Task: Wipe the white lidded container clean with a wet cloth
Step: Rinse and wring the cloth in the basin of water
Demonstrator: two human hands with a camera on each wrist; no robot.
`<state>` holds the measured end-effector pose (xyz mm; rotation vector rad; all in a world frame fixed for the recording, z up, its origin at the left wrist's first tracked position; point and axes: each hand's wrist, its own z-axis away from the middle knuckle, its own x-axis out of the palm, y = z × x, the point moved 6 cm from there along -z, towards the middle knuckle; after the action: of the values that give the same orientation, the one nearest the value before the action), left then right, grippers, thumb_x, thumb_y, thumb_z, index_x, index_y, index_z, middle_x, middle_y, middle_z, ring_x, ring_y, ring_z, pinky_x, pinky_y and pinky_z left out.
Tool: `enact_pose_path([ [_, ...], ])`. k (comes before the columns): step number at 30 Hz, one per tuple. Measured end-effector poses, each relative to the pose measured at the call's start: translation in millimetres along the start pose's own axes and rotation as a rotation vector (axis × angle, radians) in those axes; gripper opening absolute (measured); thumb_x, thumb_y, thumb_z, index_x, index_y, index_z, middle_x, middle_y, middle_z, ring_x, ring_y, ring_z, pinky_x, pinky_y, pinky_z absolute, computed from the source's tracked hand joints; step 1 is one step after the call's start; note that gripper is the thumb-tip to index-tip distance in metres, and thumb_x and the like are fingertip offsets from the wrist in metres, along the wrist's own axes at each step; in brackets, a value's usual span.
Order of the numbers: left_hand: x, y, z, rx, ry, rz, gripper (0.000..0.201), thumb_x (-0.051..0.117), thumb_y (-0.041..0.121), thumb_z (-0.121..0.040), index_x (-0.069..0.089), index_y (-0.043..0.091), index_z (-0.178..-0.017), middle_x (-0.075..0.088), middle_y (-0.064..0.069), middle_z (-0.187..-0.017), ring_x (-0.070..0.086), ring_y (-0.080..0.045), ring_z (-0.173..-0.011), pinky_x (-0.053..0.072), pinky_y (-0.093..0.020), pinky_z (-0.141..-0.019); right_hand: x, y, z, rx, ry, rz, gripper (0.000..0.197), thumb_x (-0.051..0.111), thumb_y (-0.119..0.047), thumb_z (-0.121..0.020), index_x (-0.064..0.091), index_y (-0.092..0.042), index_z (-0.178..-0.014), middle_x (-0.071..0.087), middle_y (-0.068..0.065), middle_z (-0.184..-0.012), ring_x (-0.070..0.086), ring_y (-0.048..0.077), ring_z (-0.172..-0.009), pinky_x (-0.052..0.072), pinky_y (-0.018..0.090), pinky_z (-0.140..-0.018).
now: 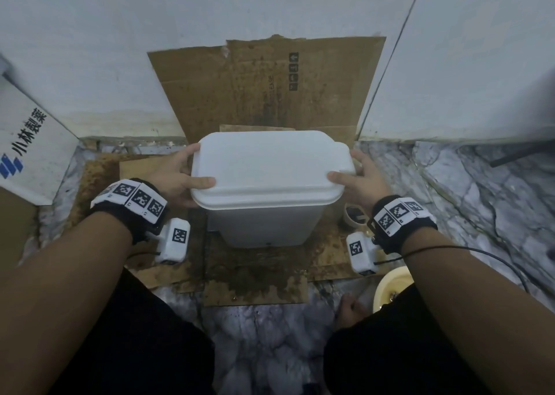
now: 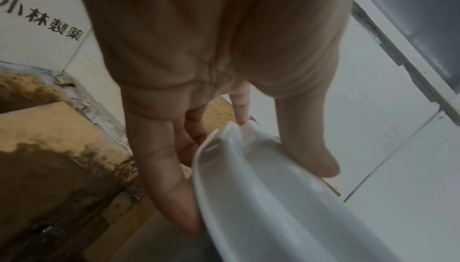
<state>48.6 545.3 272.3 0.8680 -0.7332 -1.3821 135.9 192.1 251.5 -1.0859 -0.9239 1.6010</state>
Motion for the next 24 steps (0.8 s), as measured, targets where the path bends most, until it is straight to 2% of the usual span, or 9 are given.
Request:
enact_pose_path([
  [3, -0.7, -3.9, -3.8, -0.017, 0.009, 0.013, 0.079, 0.069, -0.005, -0.079, 0.041, 0.042, -0.136, 0.056, 0.001, -0.117, 0.057, -0.024, -0.1, 0.057, -0.039, -0.055, 0.0, -1.2, 3.8, -0.002, -0.003, 0.01, 0.093, 0.087, -0.038, -0.06, 0.041, -0.031, -0.14, 0.06, 0.002, -0.129, 0.064, 0.025, -0.109, 0.054, 0.051, -0.09],
  [6, -0.7, -5.8, -2.6, -0.024, 0.011, -0.007, 0.084, 0.071, -0.002, -0.078, 0.038, 0.04, -0.142, 0.056, 0.002, -0.121, 0.057, -0.025, -0.103, 0.056, -0.041, -0.062, 1.8, -5.2, 7.3, -0.011, -0.026, 0.08, 0.092, 0.085, -0.042, -0.062, 0.039, -0.03, -0.141, 0.058, 0.001, -0.131, 0.062, 0.024, -0.111, 0.052, 0.05, -0.094],
  [9, 0.5, 5.2, 2.4, 0.014, 0.057, -0.148, 0.079, 0.074, 0.002, -0.077, 0.038, 0.029, -0.141, 0.053, 0.004, -0.126, 0.053, -0.025, -0.115, 0.053, -0.036, -0.07, -1.3, -21.4, 15.0, -0.045, -0.052, 0.213, 0.074, 0.079, -0.032, -0.076, 0.041, -0.023, -0.139, 0.059, 0.001, -0.125, 0.06, 0.022, -0.107, 0.052, 0.046, -0.094],
  [10, -0.9, 9.4, 3.1, 0.023, 0.097, -0.2, 0.079, 0.075, 0.002, -0.077, 0.036, 0.026, -0.141, 0.051, 0.002, -0.129, 0.049, -0.025, -0.12, 0.052, -0.035, -0.074, -3.8, -27.6, 17.1, -0.055, -0.073, 0.283, 0.071, 0.077, -0.03, -0.079, 0.042, -0.021, -0.139, 0.058, 0.0, -0.123, 0.059, 0.021, -0.106, 0.051, 0.045, -0.095],
  [12, -3.7, 18.6, 2.9, 0.037, 0.171, -0.296, 0.094, 0.079, 0.005, -0.074, 0.027, 0.024, -0.15, 0.04, -0.005, -0.147, 0.04, -0.03, -0.133, 0.047, -0.045, -0.093, -9.4, -39.8, 20.8, -0.066, -0.149, 0.43, 0.069, 0.077, -0.032, -0.079, 0.045, -0.019, -0.138, 0.058, 0.0, -0.125, 0.058, 0.022, -0.111, 0.048, 0.045, -0.098],
  [14, -0.1, 35.7, 10.0, 0.091, 0.24, -0.425, 0.097, 0.081, 0.012, -0.074, 0.024, 0.023, -0.151, 0.033, -0.009, -0.153, 0.035, -0.033, -0.138, 0.039, -0.05, -0.105, -19.1, -55.0, 27.5, -0.068, -0.207, 0.554, 0.063, 0.076, -0.035, -0.08, 0.049, -0.023, -0.136, 0.06, -0.001, -0.122, 0.059, 0.023, -0.111, 0.048, 0.042, -0.097],
  [18, 25.5, 78.0, 25.4, 0.252, 0.392, -0.626, 0.074, 0.076, 0.033, -0.078, 0.039, 0.03, -0.142, 0.042, -0.014, -0.145, 0.046, -0.033, -0.128, 0.041, -0.047, -0.105, -58.6, -88.7, 42.9, -0.051, -0.155, 0.628, 0.067, 0.076, -0.037, -0.079, 0.047, -0.023, -0.137, 0.057, 0.005, -0.125, 0.059, 0.026, -0.107, 0.056, 0.044, -0.085],
  [21, 78.6, 113.2, 41.4, 0.418, 0.292, -0.676, 0.056, 0.071, 0.032, -0.084, 0.049, 0.027, -0.135, 0.054, -0.007, -0.133, 0.053, -0.026, -0.12, 0.043, -0.041, -0.101, -99.1, -109.4, 59.4, -0.069, -0.092, 0.638, 0.062, 0.077, -0.04, -0.078, 0.05, -0.025, -0.132, 0.062, 0.006, -0.116, 0.063, 0.024, -0.099, 0.058, 0.045, -0.082],
  [24, 140.1, 134.0, 49.4, 0.481, 0.132, -0.688, 0.046, 0.068, 0.031, -0.086, 0.053, 0.027, -0.129, 0.061, 0.002, -0.112, 0.061, -0.021, -0.102, 0.05, -0.039, -0.092, -143.8, -114.0, 77.5, -0.053, -0.058, 0.65, 0.056, 0.074, -0.04, -0.081, 0.052, -0.026, -0.13, 0.064, 0.003, -0.111, 0.065, 0.02, -0.094, 0.059, 0.044, -0.081],
])
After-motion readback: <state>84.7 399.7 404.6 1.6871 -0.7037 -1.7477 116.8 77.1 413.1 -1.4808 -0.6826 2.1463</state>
